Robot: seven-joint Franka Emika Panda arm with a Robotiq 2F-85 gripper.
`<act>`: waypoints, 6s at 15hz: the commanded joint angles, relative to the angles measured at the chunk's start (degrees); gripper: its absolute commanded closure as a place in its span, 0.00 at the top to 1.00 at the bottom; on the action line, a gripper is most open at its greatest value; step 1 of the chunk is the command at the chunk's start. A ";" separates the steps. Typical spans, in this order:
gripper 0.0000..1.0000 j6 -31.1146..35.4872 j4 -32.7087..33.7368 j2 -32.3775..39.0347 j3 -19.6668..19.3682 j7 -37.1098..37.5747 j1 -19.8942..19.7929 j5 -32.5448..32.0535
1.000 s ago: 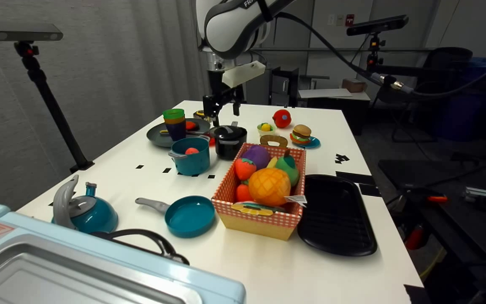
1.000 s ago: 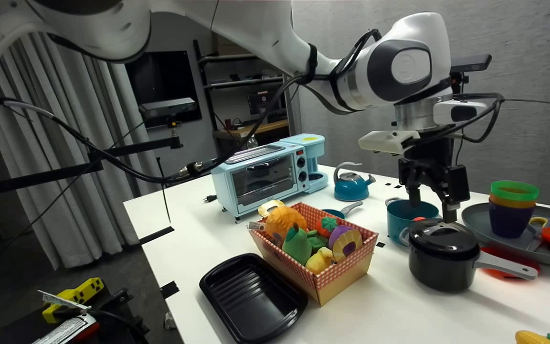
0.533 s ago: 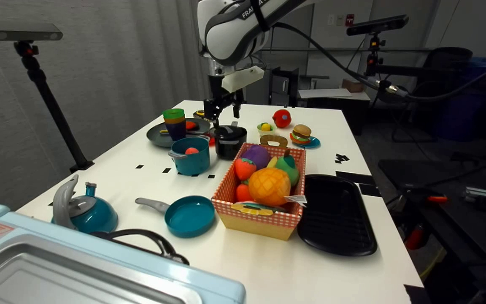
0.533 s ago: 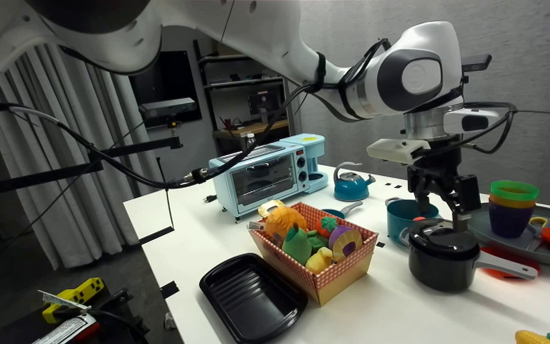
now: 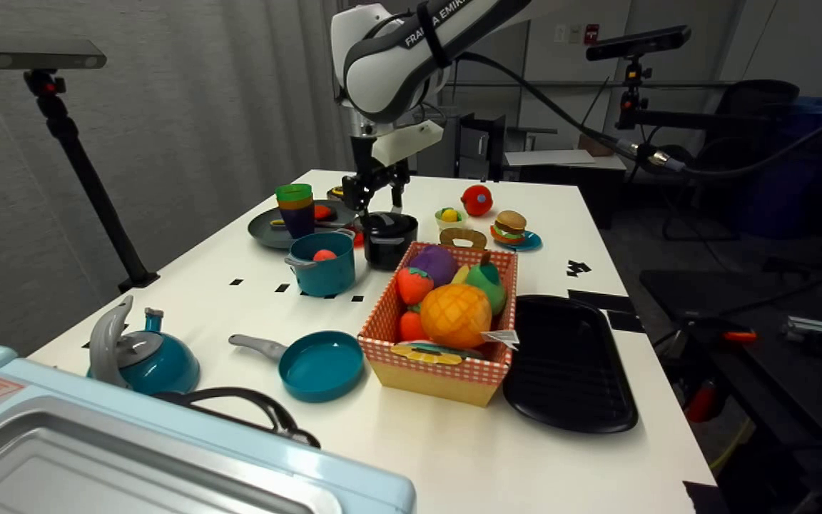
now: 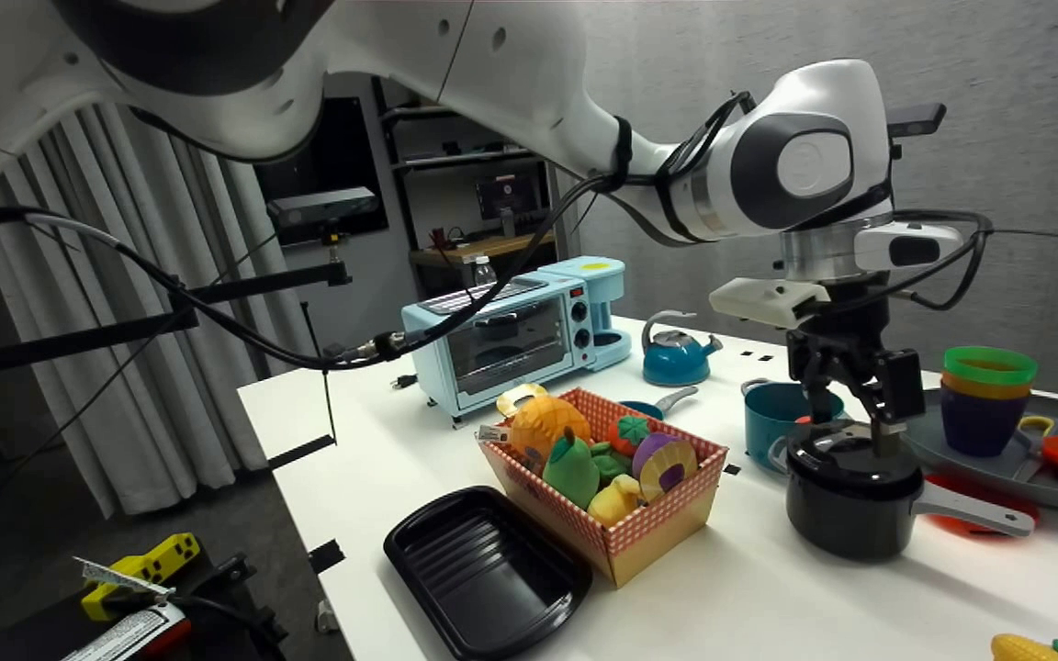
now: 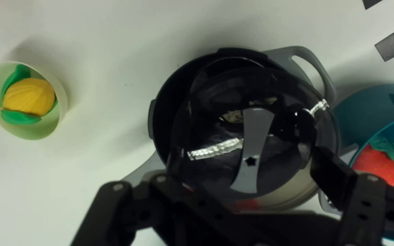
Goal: Transfer the lid from the black pot to the blue pot
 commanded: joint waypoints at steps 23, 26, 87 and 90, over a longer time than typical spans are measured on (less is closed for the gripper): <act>0.04 0.79 10.29 -2.57 2.84 3.92 4.35 1.11; 0.04 1.17 11.57 -1.45 2.56 5.98 7.10 0.51; 1.00 5.20 0.41 -5.61 -3.10 8.31 9.22 -0.30; 1.00 6.86 -6.27 -10.80 -2.87 5.97 9.93 -1.43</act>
